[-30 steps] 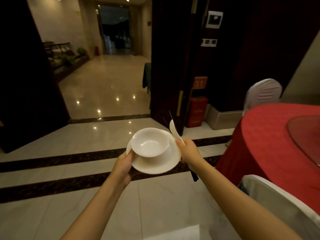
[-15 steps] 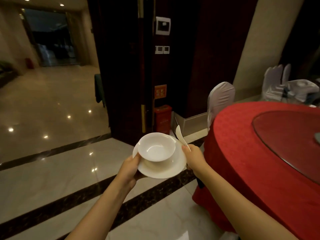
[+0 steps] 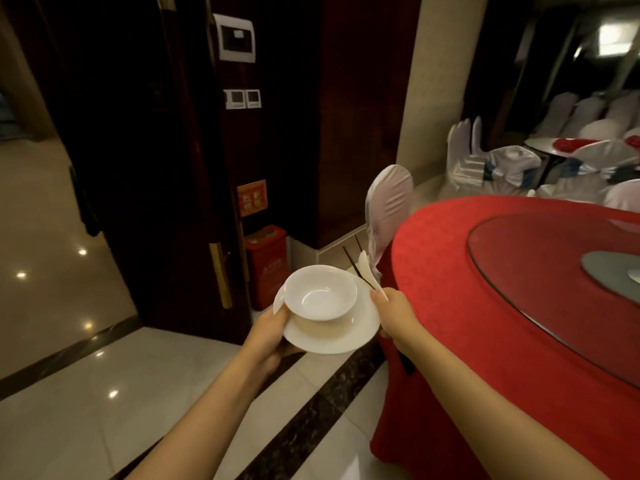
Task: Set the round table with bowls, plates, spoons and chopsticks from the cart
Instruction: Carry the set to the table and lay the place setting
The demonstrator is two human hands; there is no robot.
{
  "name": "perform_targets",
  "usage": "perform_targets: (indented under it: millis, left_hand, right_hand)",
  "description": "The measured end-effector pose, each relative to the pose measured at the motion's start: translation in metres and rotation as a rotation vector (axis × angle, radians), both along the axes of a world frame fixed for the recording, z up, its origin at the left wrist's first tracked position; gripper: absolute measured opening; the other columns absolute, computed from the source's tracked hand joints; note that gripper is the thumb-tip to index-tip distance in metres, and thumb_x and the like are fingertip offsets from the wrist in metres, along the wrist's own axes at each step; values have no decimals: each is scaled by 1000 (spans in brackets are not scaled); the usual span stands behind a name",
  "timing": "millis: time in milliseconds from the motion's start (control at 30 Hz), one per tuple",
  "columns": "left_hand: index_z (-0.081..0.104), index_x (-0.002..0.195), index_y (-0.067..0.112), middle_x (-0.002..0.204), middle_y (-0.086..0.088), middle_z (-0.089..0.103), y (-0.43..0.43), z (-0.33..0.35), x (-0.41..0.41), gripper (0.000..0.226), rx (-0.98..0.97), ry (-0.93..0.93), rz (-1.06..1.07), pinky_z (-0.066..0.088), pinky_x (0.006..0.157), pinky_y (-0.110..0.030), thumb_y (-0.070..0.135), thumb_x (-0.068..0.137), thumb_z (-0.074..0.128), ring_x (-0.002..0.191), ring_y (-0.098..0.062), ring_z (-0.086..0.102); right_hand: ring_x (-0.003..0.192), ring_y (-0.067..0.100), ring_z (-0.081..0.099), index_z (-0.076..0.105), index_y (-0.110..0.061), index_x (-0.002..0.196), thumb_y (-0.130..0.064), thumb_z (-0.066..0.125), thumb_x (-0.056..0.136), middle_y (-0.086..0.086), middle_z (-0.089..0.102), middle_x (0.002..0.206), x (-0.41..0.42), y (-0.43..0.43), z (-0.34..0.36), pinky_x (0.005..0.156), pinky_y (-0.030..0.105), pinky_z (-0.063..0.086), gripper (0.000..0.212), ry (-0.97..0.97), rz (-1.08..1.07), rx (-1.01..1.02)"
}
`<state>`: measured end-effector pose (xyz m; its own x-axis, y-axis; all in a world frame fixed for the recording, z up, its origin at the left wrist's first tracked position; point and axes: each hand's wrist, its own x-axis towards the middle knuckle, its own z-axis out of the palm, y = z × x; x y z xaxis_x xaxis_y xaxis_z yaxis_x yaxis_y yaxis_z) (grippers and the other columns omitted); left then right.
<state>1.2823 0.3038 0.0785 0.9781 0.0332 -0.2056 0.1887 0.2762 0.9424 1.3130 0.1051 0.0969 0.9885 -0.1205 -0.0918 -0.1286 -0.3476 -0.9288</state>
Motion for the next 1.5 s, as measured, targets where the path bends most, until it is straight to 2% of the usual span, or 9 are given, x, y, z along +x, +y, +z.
perform_targets:
  millis: [167,400,533,733,900,1033,1133,1300,1500]
  left_hand:
    - [60,113,20,104,-13,71,-16,-5,120,33,11,-2,-64,59,75,-47,40,87,59,94,-29,69]
    - [62,104,26,81,-1,77,-45,1,291,23,10,-23,-175,61,61,-38,41,86,60,76,-19,74]
    - [62,102,25,77,0,77,-63,-3,372,24,22,-8,-230,60,59,-36,43,85,61,75,-18,74]
    - [62,102,25,82,-3,77,-90,-18,490,30,44,13,-327,61,64,-41,47,81,64,80,-23,74]
    - [62,108,24,97,-12,74,-116,-27,601,36,45,17,-428,55,81,-56,46,80,65,90,-30,71]
    - [65,102,24,86,-6,76,-142,-21,699,27,60,9,-495,57,77,-52,43,82,64,82,-24,73]
    - [65,104,21,90,-12,73,-165,-9,766,29,76,0,-570,51,84,-57,41,84,63,84,-30,70]
    - [68,103,22,90,-10,75,-207,-1,846,34,68,-1,-677,59,61,-40,45,79,68,81,-25,73]
    - [67,105,27,96,-10,74,-265,-3,934,34,63,31,-779,59,65,-41,47,77,69,92,-27,70]
  right_hand:
    - [51,12,37,57,-5,96,-18,37,98,0,44,65,105,-16,-5,42,22,29,25,-39,-62,25]
    - [51,14,37,49,-11,65,-12,37,97,0,42,59,256,-52,5,49,26,27,35,-113,-106,-62]
    - [51,14,38,52,-9,73,-14,39,98,0,43,60,325,-69,3,48,24,27,29,-91,-167,-35]
    - [47,16,36,45,-12,63,-14,37,98,4,40,56,427,-96,-11,46,23,27,35,-61,-246,-37]
    - [50,16,35,44,-14,61,-12,37,97,2,41,56,523,-118,-21,49,24,25,36,-54,-334,-50]
    - [47,17,34,44,-12,62,-13,39,95,3,41,56,605,-139,-19,48,25,27,34,-53,-426,-64]
    - [43,17,34,45,-11,65,-13,38,94,3,40,54,658,-156,-13,40,21,27,30,-62,-509,-46]
    - [45,17,35,44,-14,60,-15,39,94,4,41,55,723,-192,-8,44,24,27,34,-59,-612,-60]
    - [48,17,37,47,-14,63,-19,41,95,3,45,58,791,-241,-10,47,24,28,33,-60,-715,-123]
